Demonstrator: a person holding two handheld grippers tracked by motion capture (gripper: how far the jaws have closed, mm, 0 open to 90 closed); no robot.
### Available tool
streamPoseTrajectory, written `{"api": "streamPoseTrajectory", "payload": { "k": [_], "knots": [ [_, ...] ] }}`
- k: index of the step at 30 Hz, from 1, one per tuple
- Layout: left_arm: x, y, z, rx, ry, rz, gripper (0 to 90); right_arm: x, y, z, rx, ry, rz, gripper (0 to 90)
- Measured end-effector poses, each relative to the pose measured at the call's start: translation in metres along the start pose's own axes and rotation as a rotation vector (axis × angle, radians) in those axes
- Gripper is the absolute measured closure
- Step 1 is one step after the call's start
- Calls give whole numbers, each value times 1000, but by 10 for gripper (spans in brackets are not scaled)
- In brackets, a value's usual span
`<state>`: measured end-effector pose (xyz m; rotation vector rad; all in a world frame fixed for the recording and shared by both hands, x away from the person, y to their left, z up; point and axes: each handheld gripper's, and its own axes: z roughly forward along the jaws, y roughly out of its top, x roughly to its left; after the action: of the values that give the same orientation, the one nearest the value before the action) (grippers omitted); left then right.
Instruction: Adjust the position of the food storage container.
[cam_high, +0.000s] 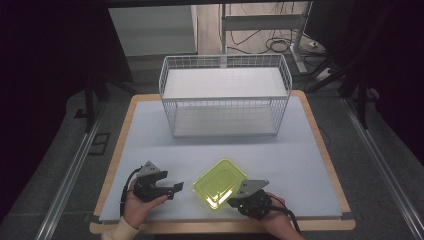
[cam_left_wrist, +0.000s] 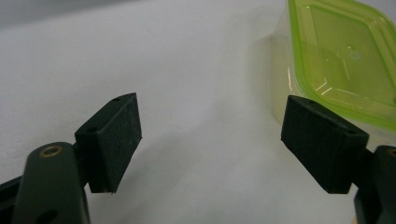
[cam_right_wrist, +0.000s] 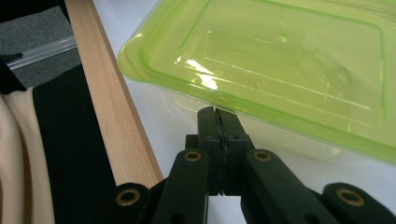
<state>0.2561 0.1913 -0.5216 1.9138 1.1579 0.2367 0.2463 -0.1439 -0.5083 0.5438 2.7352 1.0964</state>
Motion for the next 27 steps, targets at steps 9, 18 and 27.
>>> {"api": "streamPoseTrajectory", "payload": {
  "k": [9, 18, 27],
  "knots": [
    [1, 0, -2, -5, 2, -5, 198, 16, 6, 10, -4, 24, -30, 899],
    [3, 0, -3, -8, 5, -10, 199, 25, 19, 25, -34, 13, -16, 899],
    [7, -1, -5, -19, 13, -20, 199, 29, 30, 45, -39, -11, 12, 899]
  ]
}}
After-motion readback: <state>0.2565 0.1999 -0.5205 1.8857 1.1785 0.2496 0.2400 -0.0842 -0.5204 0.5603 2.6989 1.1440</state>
